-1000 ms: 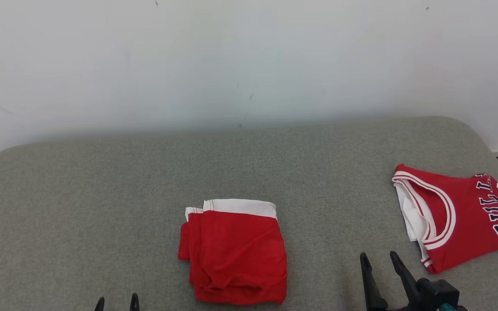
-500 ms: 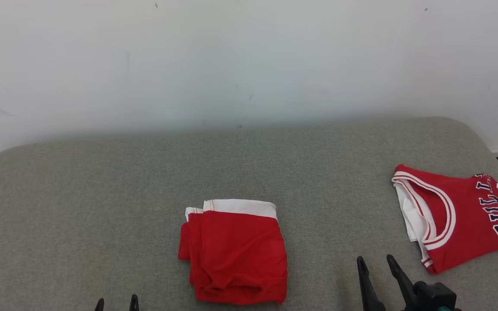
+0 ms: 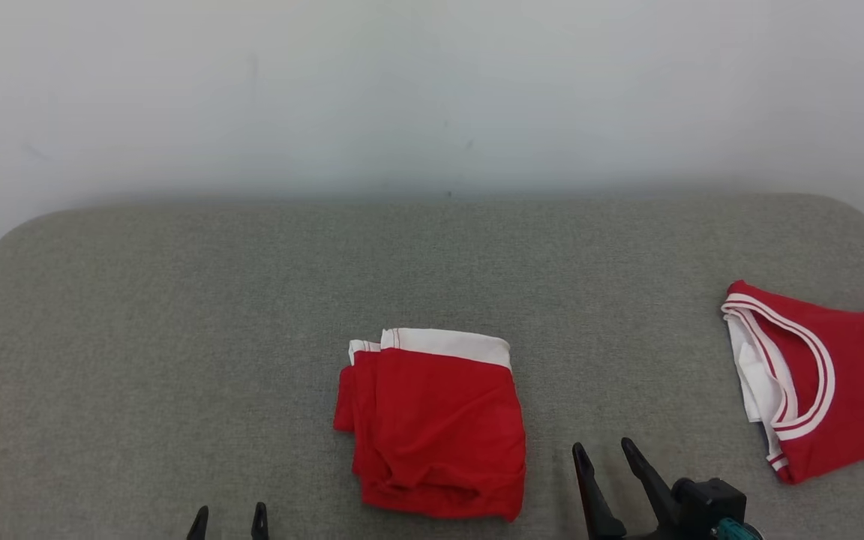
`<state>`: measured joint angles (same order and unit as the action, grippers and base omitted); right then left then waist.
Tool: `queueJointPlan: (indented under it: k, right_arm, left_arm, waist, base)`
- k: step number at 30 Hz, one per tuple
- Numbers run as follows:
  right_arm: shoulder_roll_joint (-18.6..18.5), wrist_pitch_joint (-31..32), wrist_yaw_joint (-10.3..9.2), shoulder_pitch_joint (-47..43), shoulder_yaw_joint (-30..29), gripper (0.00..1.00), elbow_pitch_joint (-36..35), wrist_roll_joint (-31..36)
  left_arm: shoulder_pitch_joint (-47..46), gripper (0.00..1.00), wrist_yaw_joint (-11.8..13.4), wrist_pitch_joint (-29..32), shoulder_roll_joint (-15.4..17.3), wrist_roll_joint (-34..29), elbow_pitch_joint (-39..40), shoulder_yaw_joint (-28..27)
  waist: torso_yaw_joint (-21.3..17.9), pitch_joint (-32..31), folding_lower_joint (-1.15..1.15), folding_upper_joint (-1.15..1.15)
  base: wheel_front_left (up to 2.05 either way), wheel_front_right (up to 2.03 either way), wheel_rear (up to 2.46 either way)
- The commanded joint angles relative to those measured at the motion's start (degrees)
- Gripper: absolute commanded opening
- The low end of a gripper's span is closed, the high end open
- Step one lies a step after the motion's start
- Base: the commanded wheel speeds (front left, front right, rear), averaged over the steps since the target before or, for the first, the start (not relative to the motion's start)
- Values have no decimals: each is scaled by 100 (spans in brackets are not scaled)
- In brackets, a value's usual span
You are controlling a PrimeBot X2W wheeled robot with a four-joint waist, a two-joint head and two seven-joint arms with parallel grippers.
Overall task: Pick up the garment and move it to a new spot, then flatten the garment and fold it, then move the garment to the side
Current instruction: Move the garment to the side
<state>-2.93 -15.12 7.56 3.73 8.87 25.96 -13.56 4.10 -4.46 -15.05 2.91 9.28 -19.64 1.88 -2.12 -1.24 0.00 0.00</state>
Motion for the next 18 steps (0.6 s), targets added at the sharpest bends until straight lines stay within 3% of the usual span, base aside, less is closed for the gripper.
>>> queueJointPlan:
  k: [1,11,18]
  right_arm:
    - [5,3,-16,84,72,100,52,-94]
    - [5,3,-16,813,603,100,792,-613]
    - [8,2,-16,1222,539,100,1522,-916]
  left_arm:
    - [-83,100,21,-16,-2,2,7,47]
    - [-233,100,35,-16,0,5,-18,218]
    - [-370,100,12,-16,-3,6,-34,284]
  waist:
    - [175,124,0,0]
    - [614,426,0,0]
    - [851,596,0,0]
  base:
    - [0,0,0]
    - [0,0,0]
    - [0,0,0]
